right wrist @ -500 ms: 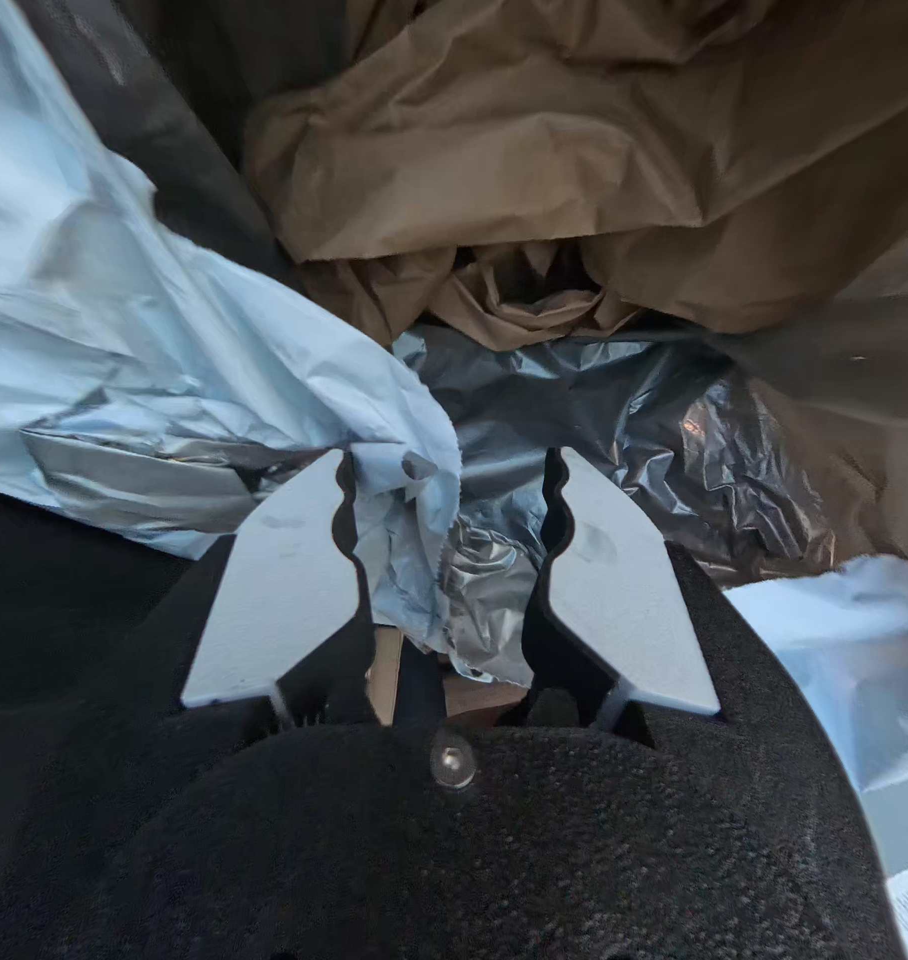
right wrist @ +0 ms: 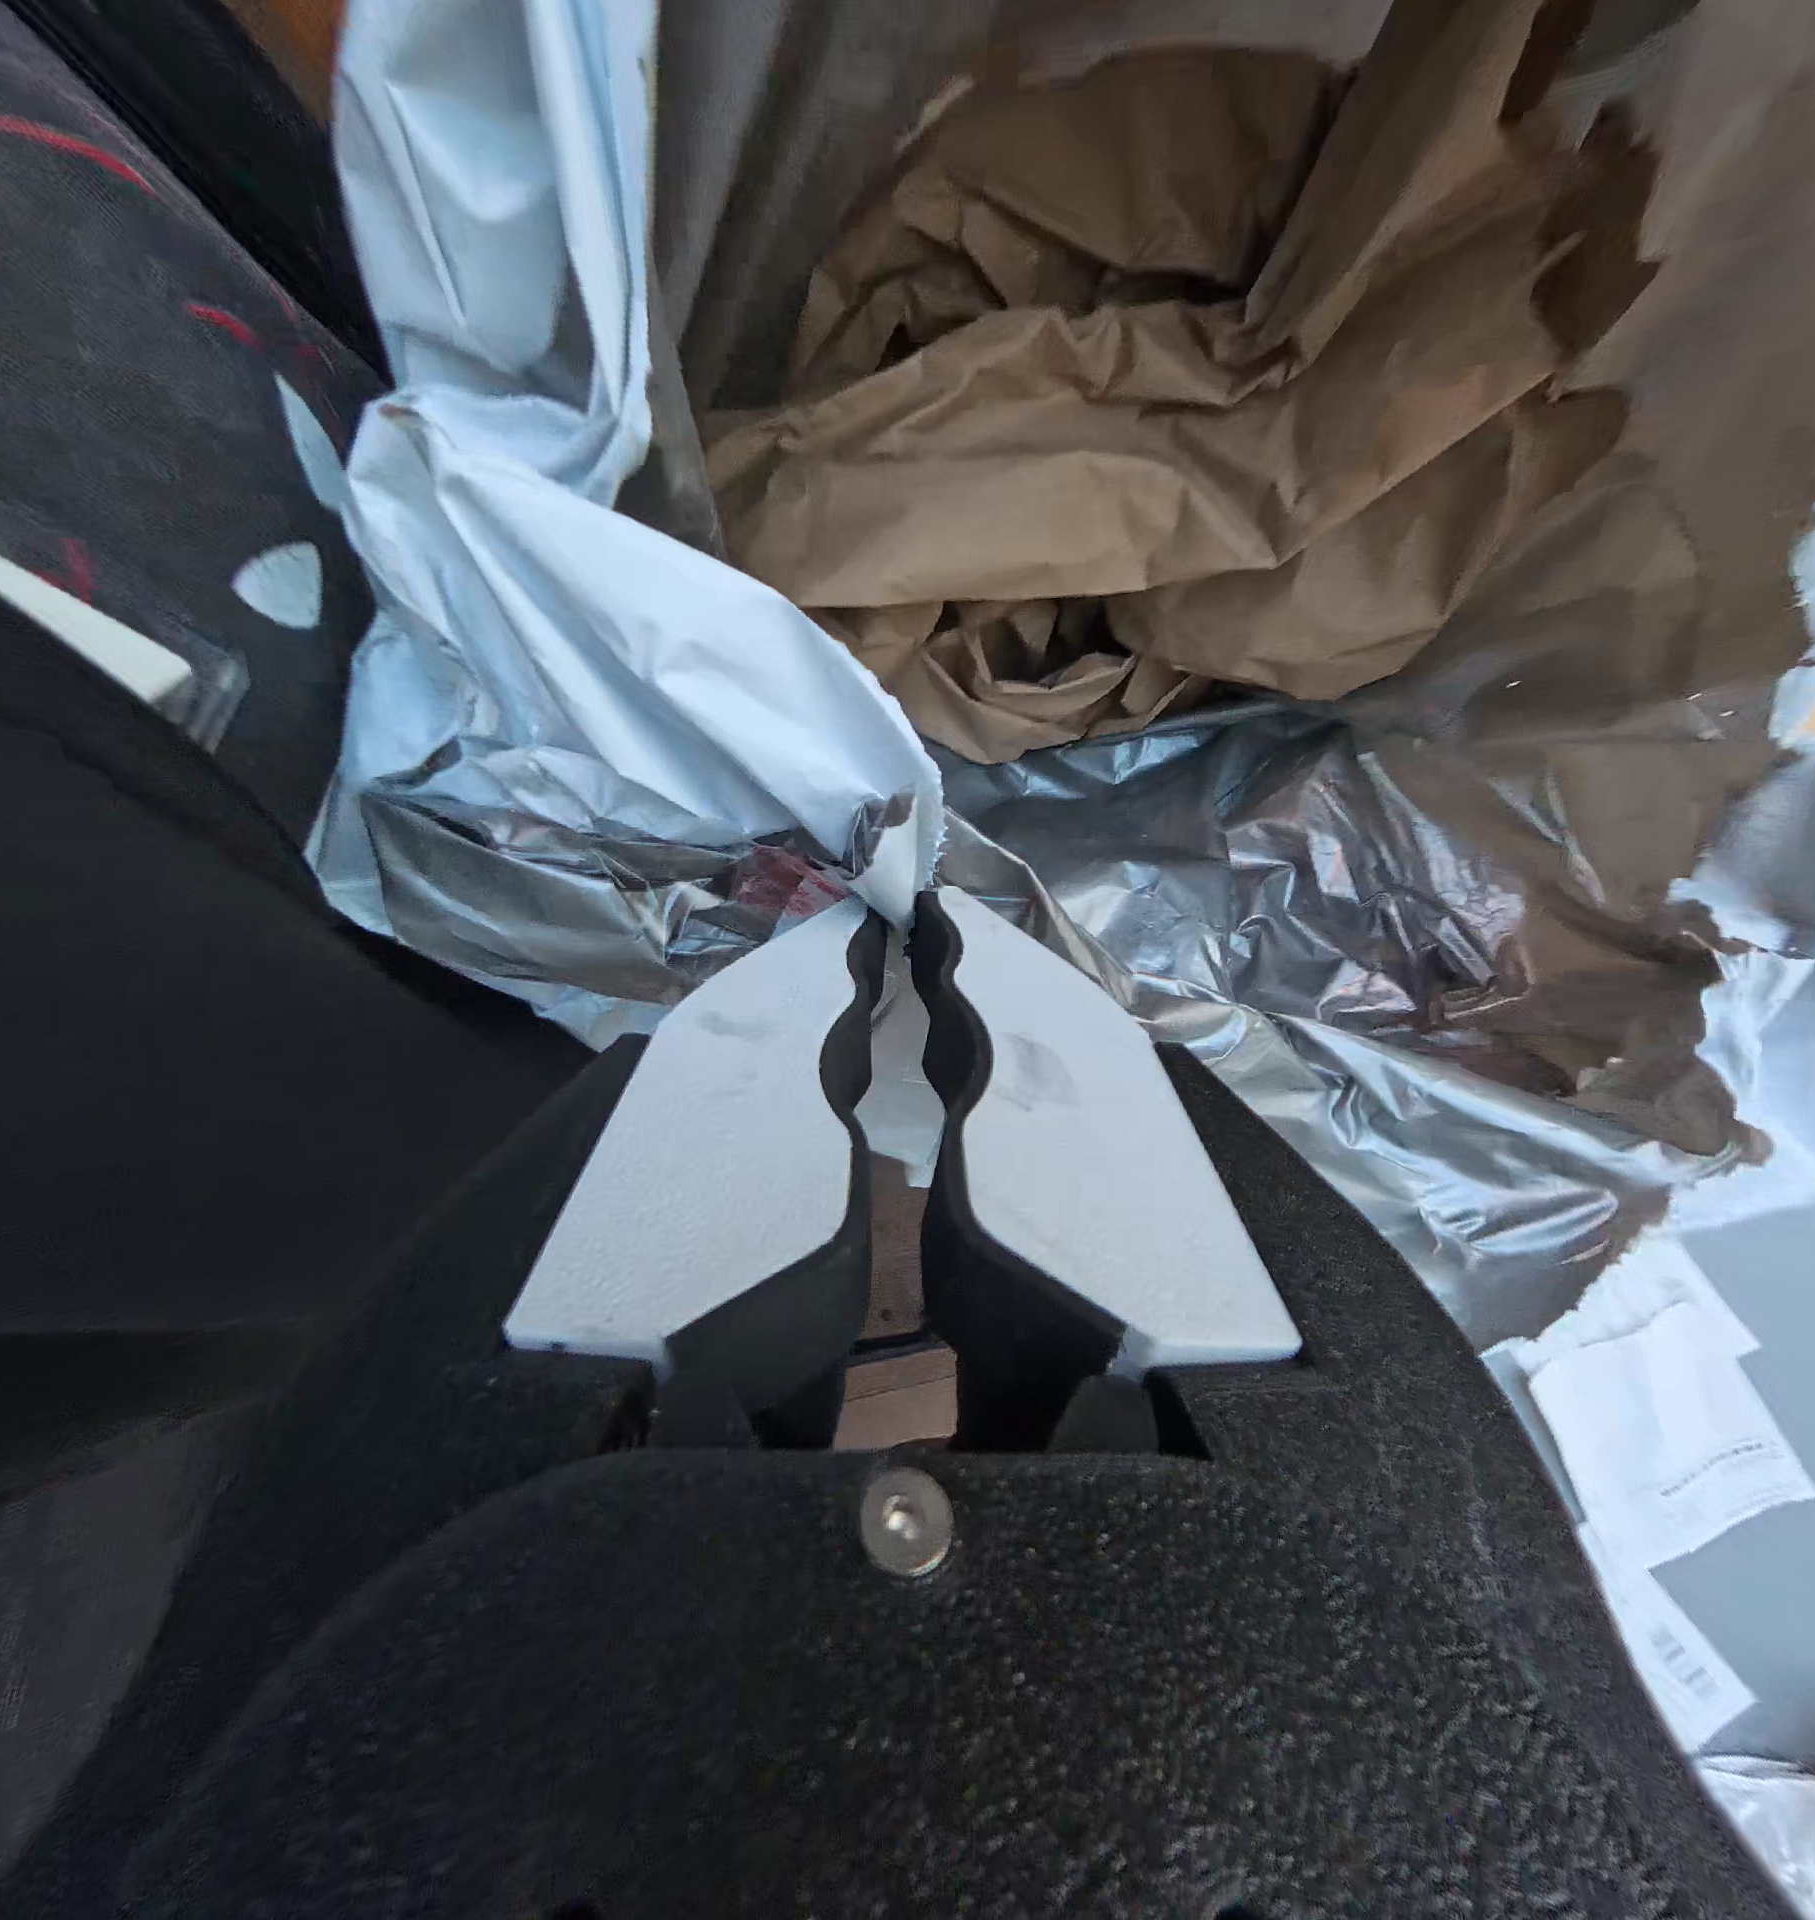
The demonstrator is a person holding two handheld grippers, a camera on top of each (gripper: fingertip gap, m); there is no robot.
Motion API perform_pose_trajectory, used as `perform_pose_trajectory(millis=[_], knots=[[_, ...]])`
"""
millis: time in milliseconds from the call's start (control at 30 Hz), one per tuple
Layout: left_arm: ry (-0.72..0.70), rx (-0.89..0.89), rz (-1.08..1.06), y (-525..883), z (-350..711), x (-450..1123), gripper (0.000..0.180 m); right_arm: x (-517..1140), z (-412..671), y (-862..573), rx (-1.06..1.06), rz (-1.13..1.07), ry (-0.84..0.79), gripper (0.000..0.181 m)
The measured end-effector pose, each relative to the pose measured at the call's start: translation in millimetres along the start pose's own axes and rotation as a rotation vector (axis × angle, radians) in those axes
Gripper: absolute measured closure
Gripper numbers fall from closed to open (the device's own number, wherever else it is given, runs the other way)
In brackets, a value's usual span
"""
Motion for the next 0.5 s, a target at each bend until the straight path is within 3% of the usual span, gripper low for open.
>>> perform_pose_trajectory(millis=[133,333,500], knots=[[0.033,-0.047,0.075,13.7,3.2,4.9,0.18,-21.5,33.4,8.1,-0.094,-0.121,-0.023,0.177],[0.031,-0.073,0.069,23.5,-2.1,23.1,0.18,-53.0,72.5,18.2,-0.147,-0.194,-0.209,0.178],[-0.013,0.012,0.073,15.8,0.8,15.3,0.18,-42.3,49.7,2.1,0.089,-0.141,-0.271,0.173]])
Point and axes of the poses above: each gripper's, where its closed fingertips meet, x out along the fingers, z out of its top, y = z × x across the jaws, the point moved 9 cm from there along -x, back along the fingers, and after that the axes turned 10 degrees about y, right-handed, at the moved point
